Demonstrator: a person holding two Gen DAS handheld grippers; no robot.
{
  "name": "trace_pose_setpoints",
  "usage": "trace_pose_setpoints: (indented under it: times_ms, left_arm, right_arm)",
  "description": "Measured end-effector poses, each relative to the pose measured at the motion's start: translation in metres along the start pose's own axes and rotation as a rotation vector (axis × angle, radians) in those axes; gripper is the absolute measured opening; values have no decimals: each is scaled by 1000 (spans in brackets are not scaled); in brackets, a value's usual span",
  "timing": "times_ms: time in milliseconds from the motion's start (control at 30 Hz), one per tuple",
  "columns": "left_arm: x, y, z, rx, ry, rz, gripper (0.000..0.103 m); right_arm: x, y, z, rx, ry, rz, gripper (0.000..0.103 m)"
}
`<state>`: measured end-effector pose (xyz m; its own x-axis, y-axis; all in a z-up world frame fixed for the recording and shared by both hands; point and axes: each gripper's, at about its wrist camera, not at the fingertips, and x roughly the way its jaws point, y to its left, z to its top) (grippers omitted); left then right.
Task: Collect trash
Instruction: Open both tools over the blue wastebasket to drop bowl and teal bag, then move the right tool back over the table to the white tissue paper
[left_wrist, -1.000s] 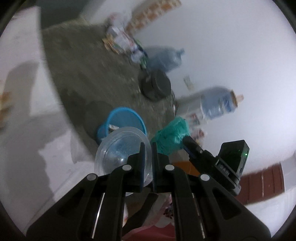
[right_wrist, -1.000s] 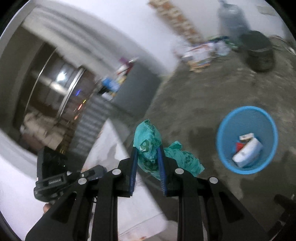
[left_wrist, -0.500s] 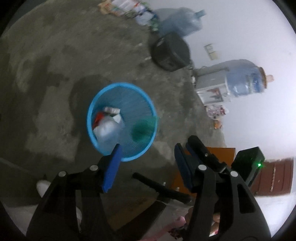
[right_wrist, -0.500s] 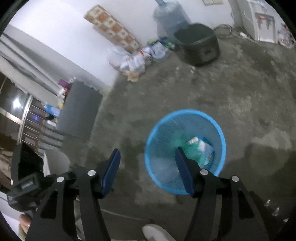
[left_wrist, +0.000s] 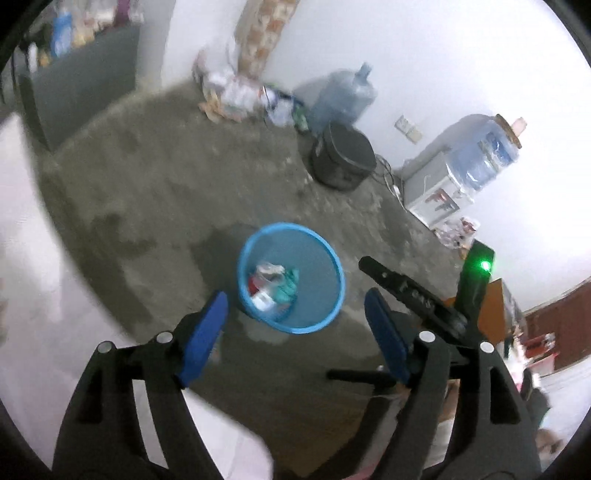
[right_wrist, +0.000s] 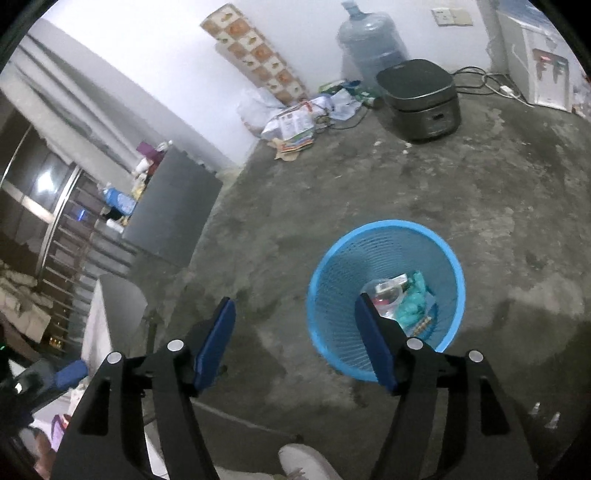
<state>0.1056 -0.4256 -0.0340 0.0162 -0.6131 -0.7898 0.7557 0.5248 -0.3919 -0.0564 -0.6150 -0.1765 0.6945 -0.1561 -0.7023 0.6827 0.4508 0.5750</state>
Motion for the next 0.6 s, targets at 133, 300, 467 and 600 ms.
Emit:
trace_pose_setpoints:
  times_ms: [133,300,467,600]
  left_arm:
    - [-64,13,-23,43,-108,106,79]
    - [-131,38,-65,93,-227,251,81]
    - [-176,80,-122,8,-296,382,81]
    - [-195,106,-158,-69,-322,458,81]
  right_arm:
    - [-13,37,-11,-65,9,63,70]
    - [-22,98,-33,-158,67,171,70]
    - [-12,165,-68,-278,187,256,70]
    - [-2,221,-97,-389,266,309,70]
